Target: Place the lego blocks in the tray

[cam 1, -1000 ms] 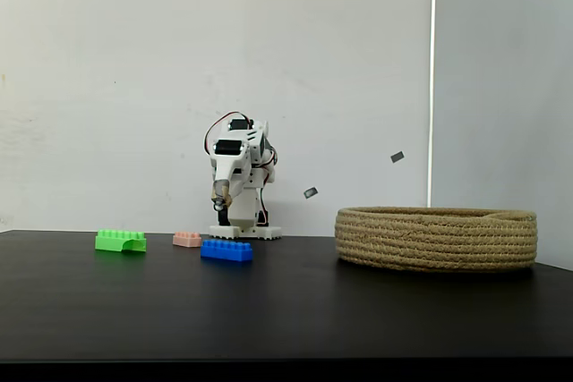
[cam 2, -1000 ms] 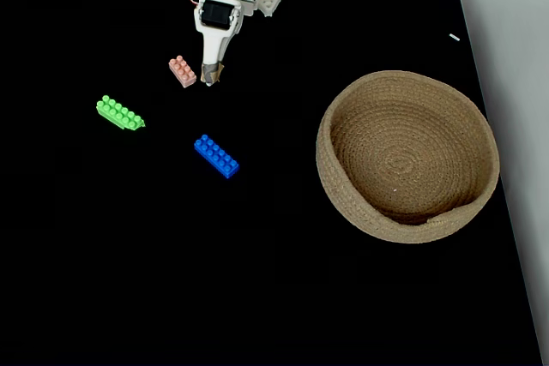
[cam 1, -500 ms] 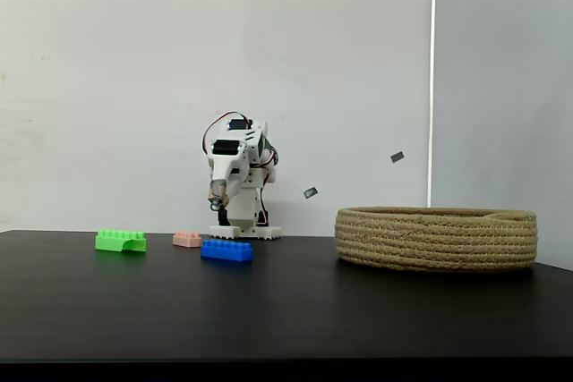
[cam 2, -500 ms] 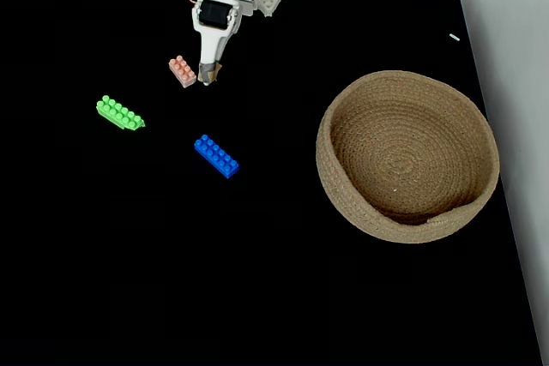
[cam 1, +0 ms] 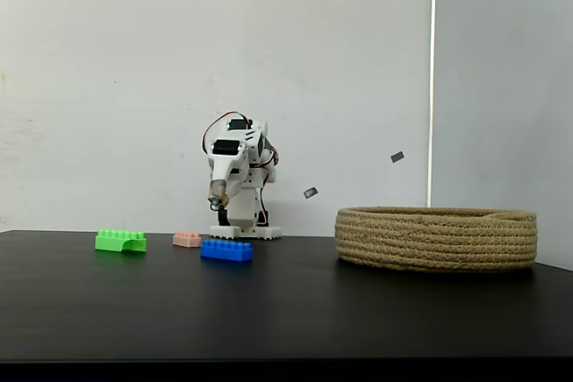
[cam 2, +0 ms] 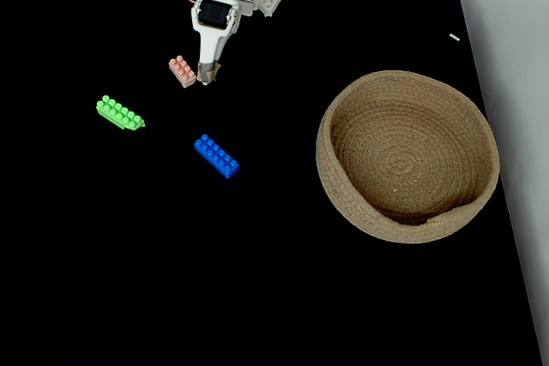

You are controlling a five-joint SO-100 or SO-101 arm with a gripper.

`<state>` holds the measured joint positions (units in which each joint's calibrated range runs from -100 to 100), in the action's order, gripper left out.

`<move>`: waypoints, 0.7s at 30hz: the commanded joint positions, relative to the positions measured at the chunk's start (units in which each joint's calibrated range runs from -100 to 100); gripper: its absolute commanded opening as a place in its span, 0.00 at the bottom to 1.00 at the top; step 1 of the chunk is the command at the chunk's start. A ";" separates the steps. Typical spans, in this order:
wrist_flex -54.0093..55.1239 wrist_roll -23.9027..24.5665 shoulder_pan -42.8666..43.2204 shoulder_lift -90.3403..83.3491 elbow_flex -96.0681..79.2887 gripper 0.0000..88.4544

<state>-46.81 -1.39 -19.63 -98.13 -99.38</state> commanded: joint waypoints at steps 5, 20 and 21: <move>7.87 0.20 -0.33 1.23 -0.35 0.01; 7.45 7.08 1.32 54.37 40.06 0.21; 5.62 7.52 1.24 57.46 43.70 0.22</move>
<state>-37.80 4.76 -18.32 -52.67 -71.10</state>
